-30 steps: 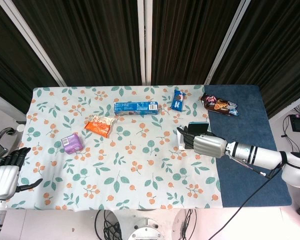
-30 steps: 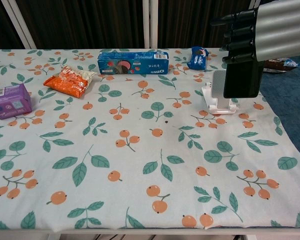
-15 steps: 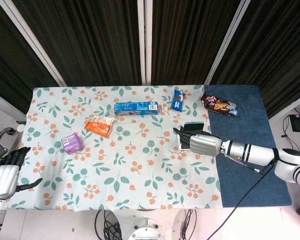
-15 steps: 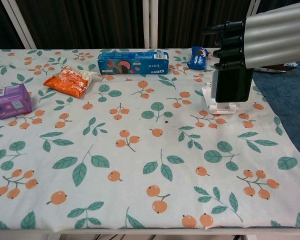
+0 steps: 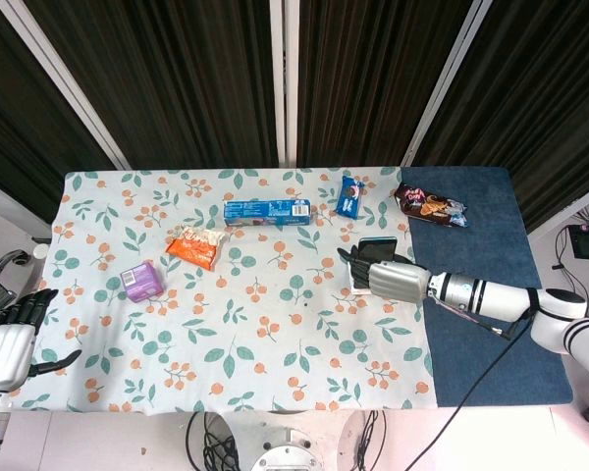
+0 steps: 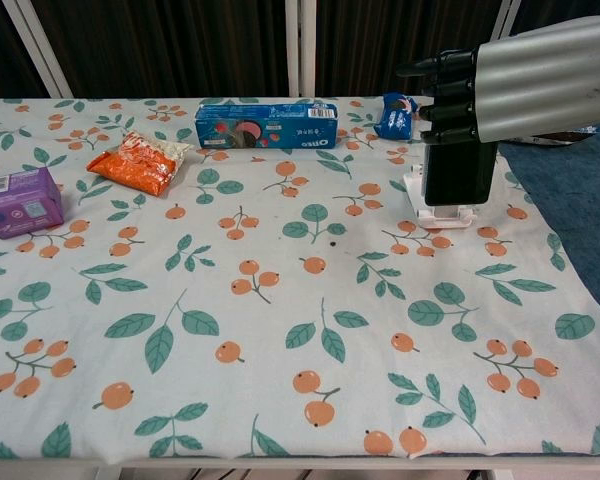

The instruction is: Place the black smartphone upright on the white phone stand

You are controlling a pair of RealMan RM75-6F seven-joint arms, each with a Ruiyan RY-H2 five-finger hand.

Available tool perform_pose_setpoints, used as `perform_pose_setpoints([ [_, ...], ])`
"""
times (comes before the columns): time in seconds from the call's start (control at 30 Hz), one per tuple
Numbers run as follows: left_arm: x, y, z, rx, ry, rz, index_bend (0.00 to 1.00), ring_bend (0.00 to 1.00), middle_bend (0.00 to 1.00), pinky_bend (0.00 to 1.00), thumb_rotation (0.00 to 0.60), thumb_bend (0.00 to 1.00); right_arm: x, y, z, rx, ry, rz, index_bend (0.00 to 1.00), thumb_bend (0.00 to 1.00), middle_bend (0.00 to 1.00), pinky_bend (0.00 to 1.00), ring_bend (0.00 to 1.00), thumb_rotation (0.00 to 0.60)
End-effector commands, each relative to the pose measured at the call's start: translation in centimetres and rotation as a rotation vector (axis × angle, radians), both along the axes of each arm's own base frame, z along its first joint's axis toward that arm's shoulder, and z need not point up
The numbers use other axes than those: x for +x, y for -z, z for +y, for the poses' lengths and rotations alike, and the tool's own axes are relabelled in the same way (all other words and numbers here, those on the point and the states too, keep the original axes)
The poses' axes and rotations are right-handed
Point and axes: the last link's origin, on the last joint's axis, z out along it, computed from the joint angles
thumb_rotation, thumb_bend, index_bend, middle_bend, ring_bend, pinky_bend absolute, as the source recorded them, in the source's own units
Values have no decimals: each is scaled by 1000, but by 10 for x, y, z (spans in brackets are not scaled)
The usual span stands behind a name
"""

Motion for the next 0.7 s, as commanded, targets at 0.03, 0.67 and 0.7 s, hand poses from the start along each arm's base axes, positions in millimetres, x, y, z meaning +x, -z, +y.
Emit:
perform_pose_setpoints([
  [0.03, 0, 0, 0, 0, -1, -1, 90, 117, 101, 215, 401, 95, 0, 1, 0, 2, 2, 6, 596, 315, 327, 0, 316, 600],
  [0.67, -4, 0, -3, -12, -5, -3, 89, 116, 101, 215, 405, 96, -2, 13, 1, 15, 31, 5, 596, 315, 318, 0, 307, 600],
  [0.7, -4, 0, -3, -14, -4, -1, 89, 116, 101, 215, 405, 96, -2, 13, 1, 15, 32, 1, 596, 315, 318, 0, 307, 600],
])
